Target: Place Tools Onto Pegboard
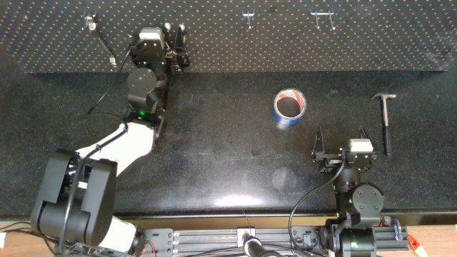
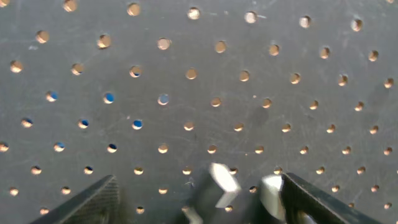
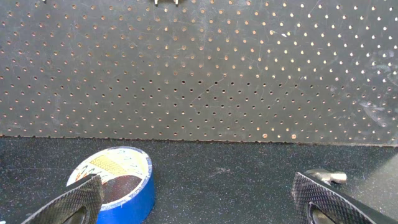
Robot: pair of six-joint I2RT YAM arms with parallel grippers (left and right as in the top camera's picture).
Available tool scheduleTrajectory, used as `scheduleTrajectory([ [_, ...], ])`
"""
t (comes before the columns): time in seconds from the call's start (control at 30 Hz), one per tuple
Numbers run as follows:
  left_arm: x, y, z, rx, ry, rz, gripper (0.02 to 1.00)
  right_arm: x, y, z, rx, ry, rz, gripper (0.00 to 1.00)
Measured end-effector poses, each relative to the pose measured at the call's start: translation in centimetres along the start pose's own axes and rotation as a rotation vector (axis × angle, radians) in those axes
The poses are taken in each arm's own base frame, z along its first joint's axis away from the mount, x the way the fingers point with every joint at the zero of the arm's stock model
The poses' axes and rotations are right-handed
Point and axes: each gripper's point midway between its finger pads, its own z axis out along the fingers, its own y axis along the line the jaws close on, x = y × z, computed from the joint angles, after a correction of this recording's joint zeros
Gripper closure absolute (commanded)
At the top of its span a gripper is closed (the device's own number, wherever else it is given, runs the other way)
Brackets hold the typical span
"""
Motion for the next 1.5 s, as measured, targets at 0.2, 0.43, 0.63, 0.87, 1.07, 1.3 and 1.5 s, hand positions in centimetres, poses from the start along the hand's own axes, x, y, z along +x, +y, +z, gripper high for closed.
scheduleTrajectory([
  [0.2, 0.6, 0.1, 0.0, -0.003, 0.035, 0.007, 0.023, 0.0, 0.0, 0.0, 0.000, 0.000, 0.000, 0.020],
  [0.43, -1.6, 0.4, -3.0, -0.016, 0.163, 0.030, 0.023, 0.0, 0.0, 0.0, 0.000, 0.000, 0.000, 0.020],
  [0.63, -6.6, 3.4, -11.3, -0.070, 0.257, 0.035, 0.023, 0.0, 0.0, 0.0, 0.000, -0.001, 0.000, 0.020],
  [0.87, -10.5, 6.5, -18.6, -0.128, 0.051, 0.007, 0.023, 0.0, 0.0, 0.0, 0.000, 0.000, 0.000, 0.020],
  [1.07, -7.0, 7.3, -22.8, -0.103, -0.125, 0.005, 0.023, 0.0, 0.0, 0.0, 0.000, 0.000, 0.000, 0.020],
  [1.3, -4.0, 8.5, -24.3, -0.124, -0.192, 0.015, 0.020, 0.0, 0.0, 0.0, 0.000, 0.000, 0.000, 0.020],
  [1.5, -1.3, 9.2, -24.5, -0.145, -0.141, 0.014, 0.023, 0.0, 0.0, 0.0, 0.000, 0.000, 0.000, 0.020],
])
